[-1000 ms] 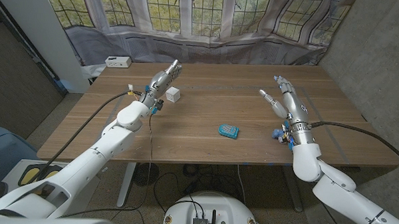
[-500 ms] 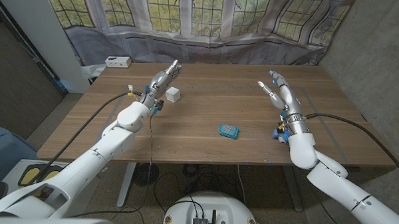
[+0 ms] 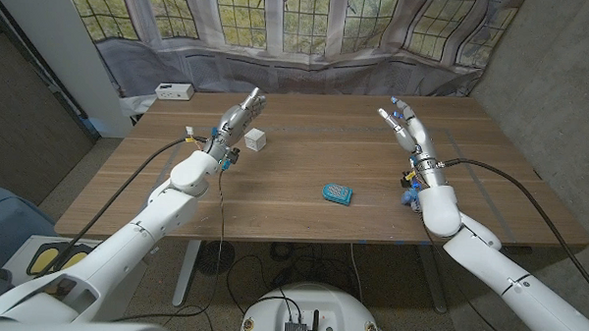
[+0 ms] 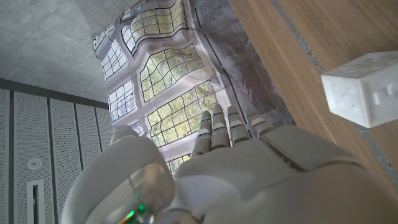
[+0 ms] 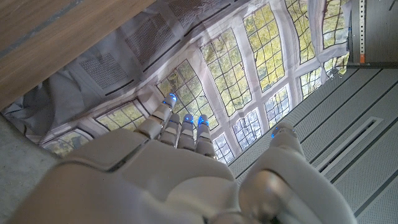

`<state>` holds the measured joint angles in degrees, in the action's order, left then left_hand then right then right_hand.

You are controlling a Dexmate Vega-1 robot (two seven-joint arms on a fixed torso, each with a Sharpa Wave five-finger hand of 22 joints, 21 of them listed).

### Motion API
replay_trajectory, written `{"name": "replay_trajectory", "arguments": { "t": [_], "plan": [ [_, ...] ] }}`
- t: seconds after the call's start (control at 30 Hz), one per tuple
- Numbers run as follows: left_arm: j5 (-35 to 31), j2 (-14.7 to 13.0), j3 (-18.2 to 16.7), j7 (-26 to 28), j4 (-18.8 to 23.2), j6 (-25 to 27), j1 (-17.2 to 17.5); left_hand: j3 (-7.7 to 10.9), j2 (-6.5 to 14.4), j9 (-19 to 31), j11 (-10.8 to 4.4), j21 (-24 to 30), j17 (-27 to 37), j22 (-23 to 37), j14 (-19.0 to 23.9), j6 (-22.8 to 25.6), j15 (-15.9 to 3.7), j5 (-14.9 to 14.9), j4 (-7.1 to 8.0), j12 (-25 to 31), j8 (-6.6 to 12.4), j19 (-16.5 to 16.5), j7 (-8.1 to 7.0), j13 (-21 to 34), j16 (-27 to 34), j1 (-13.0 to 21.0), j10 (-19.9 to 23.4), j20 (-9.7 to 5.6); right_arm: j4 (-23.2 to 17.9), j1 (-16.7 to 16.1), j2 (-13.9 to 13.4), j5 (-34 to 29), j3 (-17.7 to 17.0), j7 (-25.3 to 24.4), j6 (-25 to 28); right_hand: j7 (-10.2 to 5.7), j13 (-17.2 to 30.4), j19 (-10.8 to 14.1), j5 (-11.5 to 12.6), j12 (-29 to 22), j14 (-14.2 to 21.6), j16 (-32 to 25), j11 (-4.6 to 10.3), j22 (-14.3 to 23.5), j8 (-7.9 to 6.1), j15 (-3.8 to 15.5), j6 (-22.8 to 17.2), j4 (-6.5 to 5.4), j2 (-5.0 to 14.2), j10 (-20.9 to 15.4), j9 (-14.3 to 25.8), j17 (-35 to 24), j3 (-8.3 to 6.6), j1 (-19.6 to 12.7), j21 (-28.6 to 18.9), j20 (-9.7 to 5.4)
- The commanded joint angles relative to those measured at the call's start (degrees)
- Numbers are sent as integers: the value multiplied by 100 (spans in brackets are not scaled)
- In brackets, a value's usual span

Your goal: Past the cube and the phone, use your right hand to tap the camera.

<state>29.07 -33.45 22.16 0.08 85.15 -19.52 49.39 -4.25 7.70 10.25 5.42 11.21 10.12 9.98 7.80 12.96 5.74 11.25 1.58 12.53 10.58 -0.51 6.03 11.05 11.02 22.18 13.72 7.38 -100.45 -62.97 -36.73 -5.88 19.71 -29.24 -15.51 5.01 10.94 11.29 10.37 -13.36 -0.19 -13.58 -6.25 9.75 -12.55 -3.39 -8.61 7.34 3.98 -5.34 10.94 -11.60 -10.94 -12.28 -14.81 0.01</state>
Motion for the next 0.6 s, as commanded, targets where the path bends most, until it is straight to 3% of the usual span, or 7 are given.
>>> {"name": "replay_trajectory", "arguments": {
  "t": [0.03,0.2,0.43,0.6],
  "plan": [
    [3,-5,-18,121,201,87,88,15,-6,11,18,15,22,27,46,-9,4,-17,-1,-20,8,12,26,32,-13,15,42,-6,725,568,306,1061,116,854,-728,20,19,15,17,-22,40,1,-9,8,-25,-27,-58,-12,-62,-21,2,-22,18,-4,27,29],
    [-89,-27,-27,297,365,138,205,20,-2,11,22,15,21,27,46,-13,10,-17,-2,-22,8,12,27,32,-14,18,39,-7,1100,759,490,1735,131,1329,-1124,30,19,19,17,-20,49,1,-19,8,-27,-41,-81,-19,-72,-33,2,-26,29,12,37,40],
    [-77,-19,-86,383,397,94,291,29,4,11,18,13,21,27,40,-19,13,-19,-4,-20,10,8,20,32,-17,22,44,-7,1390,986,599,1963,218,1637,-1202,76,21,38,23,-3,73,14,-61,10,-97,-58,-333,-30,-97,-67,5,-31,50,43,74,56],
    [-56,-43,-123,394,413,100,326,32,4,11,21,12,21,27,36,-21,11,-20,-5,-20,11,8,19,32,-19,23,45,-6,1690,1205,720,2426,303,2093,-1247,53,22,68,27,20,84,24,-40,10,-18,-56,-187,-32,-110,-52,3,-32,59,52,89,58]
  ]
}}
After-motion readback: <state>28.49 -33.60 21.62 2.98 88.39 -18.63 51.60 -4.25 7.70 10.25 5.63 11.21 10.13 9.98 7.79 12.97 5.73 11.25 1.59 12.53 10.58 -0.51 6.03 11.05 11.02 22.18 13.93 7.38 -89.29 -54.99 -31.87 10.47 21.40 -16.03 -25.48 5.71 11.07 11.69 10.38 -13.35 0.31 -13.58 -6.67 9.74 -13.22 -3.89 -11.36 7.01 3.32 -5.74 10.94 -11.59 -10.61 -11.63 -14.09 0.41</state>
